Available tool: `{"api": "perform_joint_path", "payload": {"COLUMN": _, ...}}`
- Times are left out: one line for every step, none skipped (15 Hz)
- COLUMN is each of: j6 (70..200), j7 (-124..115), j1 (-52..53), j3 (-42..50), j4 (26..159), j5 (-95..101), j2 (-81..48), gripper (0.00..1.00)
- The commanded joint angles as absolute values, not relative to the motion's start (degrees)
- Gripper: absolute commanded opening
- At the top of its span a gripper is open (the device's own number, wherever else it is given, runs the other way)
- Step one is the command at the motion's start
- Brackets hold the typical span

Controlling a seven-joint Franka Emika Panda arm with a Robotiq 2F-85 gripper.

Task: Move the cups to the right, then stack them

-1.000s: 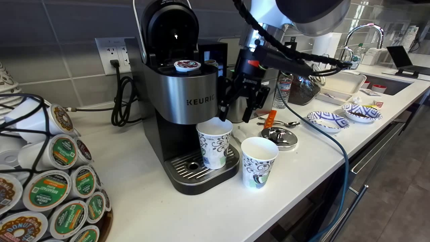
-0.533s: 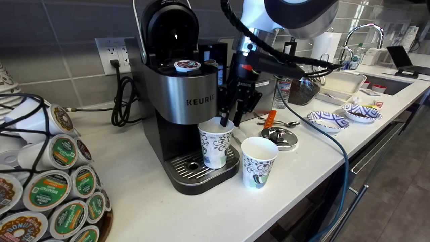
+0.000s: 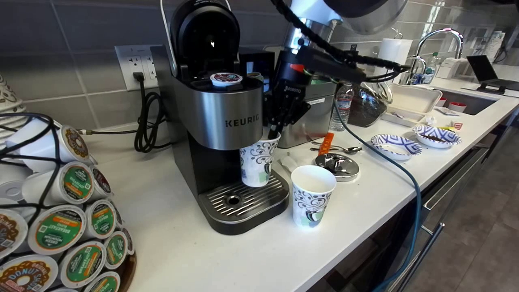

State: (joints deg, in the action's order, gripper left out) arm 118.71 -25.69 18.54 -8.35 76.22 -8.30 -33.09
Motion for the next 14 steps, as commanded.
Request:
{"api": "perform_joint_path", "payload": {"j6": 115.1, "j7": -27.7, "j1": 17.3, "j3": -7.0, "j4": 83.7, "j5": -8.5, "j2": -23.8, "gripper": 0.01}}
{"api": "perform_joint_path", "payload": {"j6": 111.7, "j7": -29.2, "j1": 16.7, "j3": -6.3, "j4": 86.0, "j5": -8.6, "j2": -21.1, "gripper": 0.01}}
{"api": "perform_joint_path", "payload": {"j6": 107.7, "j7": -30.9, "j1": 16.2, "j3": -5.8, "j4": 87.7, "j5": -8.7, "j2": -18.8, "gripper": 0.01}}
{"api": "perform_joint_path", "payload": {"j6": 106.1, "j7": -32.5, "j1": 15.5, "j3": -5.2, "j4": 90.7, "j5": -9.0, "j2": -15.9, "gripper": 0.01}}
{"api": "perform_joint_path", "payload": {"j6": 105.7, "j7": -34.6, "j1": 14.8, "j3": -4.6, "j4": 93.3, "j5": -9.2, "j2": -13.2, "gripper": 0.01}}
{"api": "perform_joint_path", "payload": {"j6": 105.9, "j7": -36.2, "j1": 13.8, "j3": -4.2, "j4": 95.9, "j5": -10.2, "j2": -10.8, "gripper": 0.01}}
{"api": "perform_joint_path", "payload": {"j6": 106.4, "j7": -37.6, "j1": 12.7, "j3": -3.8, "j4": 98.6, "j5": -10.7, "j2": -8.4, "gripper": 0.01}}
{"api": "perform_joint_path", "payload": {"j6": 107.5, "j7": -38.7, "j1": 11.5, "j3": -3.4, "j4": 101.3, "j5": -11.3, "j2": -6.3, "gripper": 0.01}}
{"api": "perform_joint_path", "payload": {"j6": 108.9, "j7": -40.4, "j1": 10.7, "j3": -3.0, "j4": 104.2, "j5": -11.2, "j2": -4.3, "gripper": 0.01}}
{"api": "perform_joint_path", "payload": {"j6": 110.9, "j7": -42.0, "j1": 9.8, "j3": -2.6, "j4": 107.1, "j5": -10.6, "j2": -2.6, "gripper": 0.01}}
{"api": "perform_joint_path", "payload": {"j6": 112.3, "j7": -43.8, "j1": 9.0, "j3": -2.3, "j4": 110.0, "j5": -9.9, "j2": -0.7, "gripper": 0.01}}
{"api": "perform_joint_path", "payload": {"j6": 114.0, "j7": -45.4, "j1": 8.1, "j3": -2.0, "j4": 113.0, "j5": -9.5, "j2": 0.8, "gripper": 0.01}}
{"api": "perform_joint_path", "payload": {"j6": 115.8, "j7": -46.9, "j1": 7.1, "j3": -1.8, "j4": 116.1, "j5": -9.5, "j2": 2.7, "gripper": 0.01}}
{"api": "perform_joint_path", "payload": {"j6": 117.7, "j7": -48.6, "j1": 6.3, "j3": -1.7, "j4": 119.2, "j5": -9.8, "j2": 4.4, "gripper": 0.01}}
